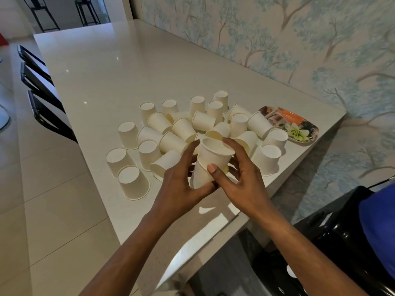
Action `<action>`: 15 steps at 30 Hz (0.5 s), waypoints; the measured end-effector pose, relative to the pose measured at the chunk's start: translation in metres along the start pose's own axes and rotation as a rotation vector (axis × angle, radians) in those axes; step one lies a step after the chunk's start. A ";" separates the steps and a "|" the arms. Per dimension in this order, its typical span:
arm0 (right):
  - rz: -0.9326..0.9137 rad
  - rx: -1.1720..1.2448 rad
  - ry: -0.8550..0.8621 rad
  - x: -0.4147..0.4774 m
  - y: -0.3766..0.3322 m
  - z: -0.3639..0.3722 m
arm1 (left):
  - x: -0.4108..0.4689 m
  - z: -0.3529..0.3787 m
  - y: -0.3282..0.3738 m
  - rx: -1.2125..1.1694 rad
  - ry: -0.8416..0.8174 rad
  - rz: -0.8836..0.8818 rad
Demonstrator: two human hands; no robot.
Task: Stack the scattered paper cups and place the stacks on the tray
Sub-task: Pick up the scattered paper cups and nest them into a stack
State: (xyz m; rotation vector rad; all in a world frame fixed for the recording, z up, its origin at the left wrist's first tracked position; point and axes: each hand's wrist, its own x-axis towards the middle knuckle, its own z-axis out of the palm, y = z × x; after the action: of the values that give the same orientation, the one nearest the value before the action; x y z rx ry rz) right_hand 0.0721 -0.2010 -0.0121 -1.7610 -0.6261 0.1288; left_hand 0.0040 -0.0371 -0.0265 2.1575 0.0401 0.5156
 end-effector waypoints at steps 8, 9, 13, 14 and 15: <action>-0.013 -0.143 -0.078 -0.007 0.012 -0.011 | 0.013 0.006 0.004 0.031 -0.013 0.037; -0.010 -0.141 -0.080 -0.006 0.011 -0.016 | 0.016 0.005 0.004 0.050 -0.020 0.046; -0.072 -0.336 0.160 0.007 0.010 -0.052 | 0.025 0.006 0.009 0.102 -0.023 0.065; -0.102 -0.446 0.241 0.011 0.013 -0.064 | 0.027 0.006 0.011 0.107 -0.024 0.064; -0.109 -0.547 0.289 0.016 0.018 -0.075 | 0.029 0.006 0.012 0.110 -0.024 0.061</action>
State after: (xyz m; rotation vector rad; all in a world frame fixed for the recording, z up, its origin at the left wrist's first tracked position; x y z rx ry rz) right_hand 0.1219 -0.2610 -0.0029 -2.2073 -0.5749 -0.4026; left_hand 0.0310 -0.0433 -0.0100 2.2776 -0.0111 0.5339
